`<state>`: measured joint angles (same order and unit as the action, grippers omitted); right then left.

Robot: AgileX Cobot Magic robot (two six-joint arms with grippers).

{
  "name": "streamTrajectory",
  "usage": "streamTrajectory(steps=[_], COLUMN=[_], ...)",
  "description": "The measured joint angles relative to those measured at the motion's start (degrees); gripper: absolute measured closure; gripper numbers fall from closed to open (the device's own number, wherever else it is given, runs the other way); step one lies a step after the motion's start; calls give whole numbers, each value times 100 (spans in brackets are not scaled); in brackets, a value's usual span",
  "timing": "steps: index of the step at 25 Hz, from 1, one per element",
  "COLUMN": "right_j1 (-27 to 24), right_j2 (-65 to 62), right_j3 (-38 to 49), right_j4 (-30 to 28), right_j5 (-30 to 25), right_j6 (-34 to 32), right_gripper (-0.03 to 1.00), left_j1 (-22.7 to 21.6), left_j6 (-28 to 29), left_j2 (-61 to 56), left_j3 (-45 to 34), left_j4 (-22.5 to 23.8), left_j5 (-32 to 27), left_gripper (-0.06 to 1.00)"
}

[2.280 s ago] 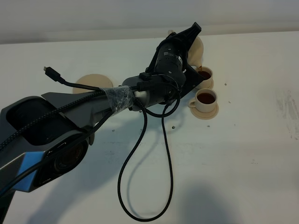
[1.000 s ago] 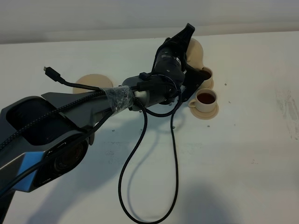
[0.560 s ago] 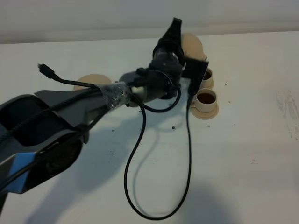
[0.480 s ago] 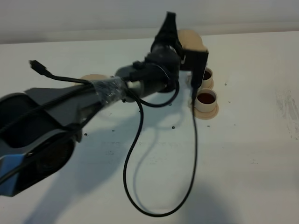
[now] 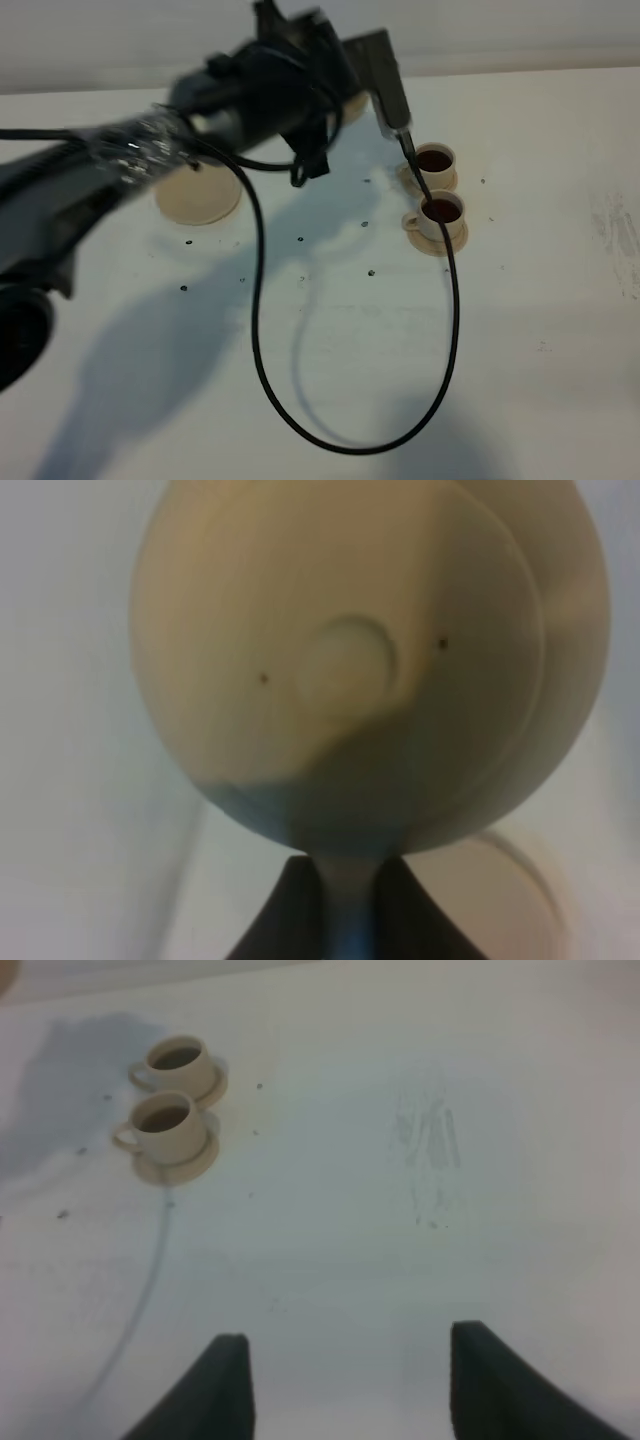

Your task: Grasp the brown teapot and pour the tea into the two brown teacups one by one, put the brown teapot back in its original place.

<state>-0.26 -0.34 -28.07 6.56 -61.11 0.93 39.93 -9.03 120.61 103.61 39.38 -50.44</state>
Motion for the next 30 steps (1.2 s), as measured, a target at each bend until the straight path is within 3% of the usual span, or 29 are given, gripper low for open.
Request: streamTrajectory(steps=[7, 11, 14, 21, 30], right_j1=[0, 0, 0, 0, 0], right_j2=[0, 0, 0, 0, 0], right_j3=[0, 0, 0, 0, 0], right_j4=[0, 0, 0, 0, 0], right_j5=[0, 0, 0, 0, 0], right_j6=[0, 0, 0, 0, 0], right_gripper=[50, 50, 50, 50, 50], left_j1=[-817, -1299, -1517, -1952, -2349], left_j6=[49, 379, 539, 1117, 1266], left_j2=[-424, -436, -436, -443, -433], left_j3=[6, 6, 6, -522, -1297], left_j4=[-1648, -2245, -2406, -2573, -3080], left_j5=[-813, -1305, -1432, -1072, 167], left_gripper=[84, 84, 84, 84, 84])
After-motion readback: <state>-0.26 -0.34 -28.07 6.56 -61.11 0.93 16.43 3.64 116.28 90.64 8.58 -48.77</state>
